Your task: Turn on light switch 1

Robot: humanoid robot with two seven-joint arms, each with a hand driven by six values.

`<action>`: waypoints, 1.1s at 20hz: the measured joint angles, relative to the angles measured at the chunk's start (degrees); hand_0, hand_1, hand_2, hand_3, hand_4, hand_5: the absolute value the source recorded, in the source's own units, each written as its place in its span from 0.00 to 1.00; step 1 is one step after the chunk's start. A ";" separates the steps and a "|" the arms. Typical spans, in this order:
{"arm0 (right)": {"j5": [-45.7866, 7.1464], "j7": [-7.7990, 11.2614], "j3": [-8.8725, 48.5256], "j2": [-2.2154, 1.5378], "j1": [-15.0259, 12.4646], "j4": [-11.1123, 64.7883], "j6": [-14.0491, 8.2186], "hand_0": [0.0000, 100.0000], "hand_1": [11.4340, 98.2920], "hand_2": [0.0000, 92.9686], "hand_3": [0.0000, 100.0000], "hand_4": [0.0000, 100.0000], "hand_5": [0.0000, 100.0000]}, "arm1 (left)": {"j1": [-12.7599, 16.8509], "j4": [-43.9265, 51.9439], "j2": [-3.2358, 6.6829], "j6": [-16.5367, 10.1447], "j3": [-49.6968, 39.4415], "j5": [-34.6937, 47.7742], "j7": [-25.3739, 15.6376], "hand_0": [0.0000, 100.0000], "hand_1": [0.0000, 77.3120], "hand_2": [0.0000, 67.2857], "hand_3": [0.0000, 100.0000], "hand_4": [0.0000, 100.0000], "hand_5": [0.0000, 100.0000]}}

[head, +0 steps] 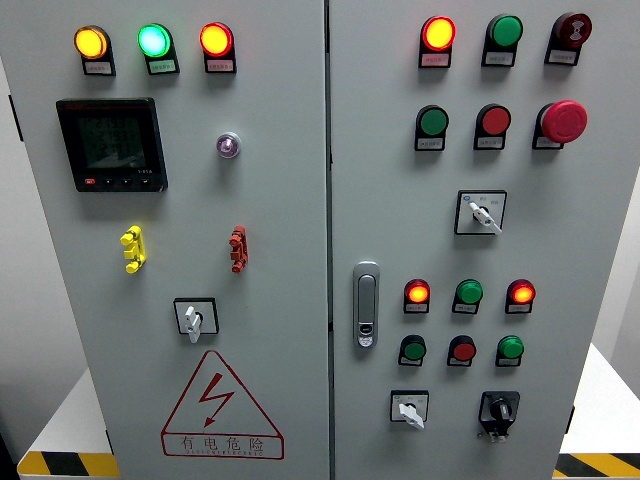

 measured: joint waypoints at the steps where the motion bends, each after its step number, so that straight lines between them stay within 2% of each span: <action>1: 0.00 0.00 0.00 0.00 0.00 0.00 0.00 0.00 0.09 0.00 0.20 0.19 0.11 | 0.00 -2.79 0.00 0.00 0.04 0.01 0.78 0.00 0.45 0.37 0.50 0.64 0.47; 6: 0.00 0.00 0.00 0.00 -0.01 0.00 -0.05 0.00 0.09 0.00 0.20 0.19 0.11 | -0.16 -12.41 0.08 0.00 -0.06 0.09 5.33 0.00 0.54 0.39 0.55 0.71 0.52; 9: 0.00 0.00 0.00 0.00 -0.01 0.00 -0.05 0.00 0.09 0.00 0.20 0.19 0.11 | -1.55 -15.33 0.06 0.06 -0.18 0.10 7.90 0.00 0.60 0.42 0.61 0.77 0.61; 13: 0.00 0.00 0.00 0.00 -0.01 0.00 -0.04 0.00 0.09 0.00 0.20 0.19 0.11 | -4.74 -16.69 -0.15 0.09 -0.66 0.10 9.01 0.00 0.65 0.44 0.68 0.84 0.69; 17: 0.00 -0.01 0.00 0.00 -0.01 0.00 -0.01 0.00 0.09 0.00 0.20 0.19 0.11 | -7.87 -17.30 -0.49 0.25 -1.77 0.10 10.63 0.00 0.71 0.48 0.79 0.96 0.80; 19: 0.00 -0.01 0.00 0.00 -0.01 0.00 -0.01 0.00 0.09 0.00 0.20 0.19 0.11 | -9.40 -17.98 -0.62 0.91 -2.11 0.10 12.20 0.00 0.73 0.51 0.82 1.00 0.83; 22: 0.00 -0.01 0.00 0.00 -0.01 0.00 -0.01 0.00 0.10 0.00 0.20 0.19 0.11 | -12.37 -18.23 -0.78 2.58 -2.29 0.06 14.03 0.00 0.75 0.53 0.86 1.00 0.88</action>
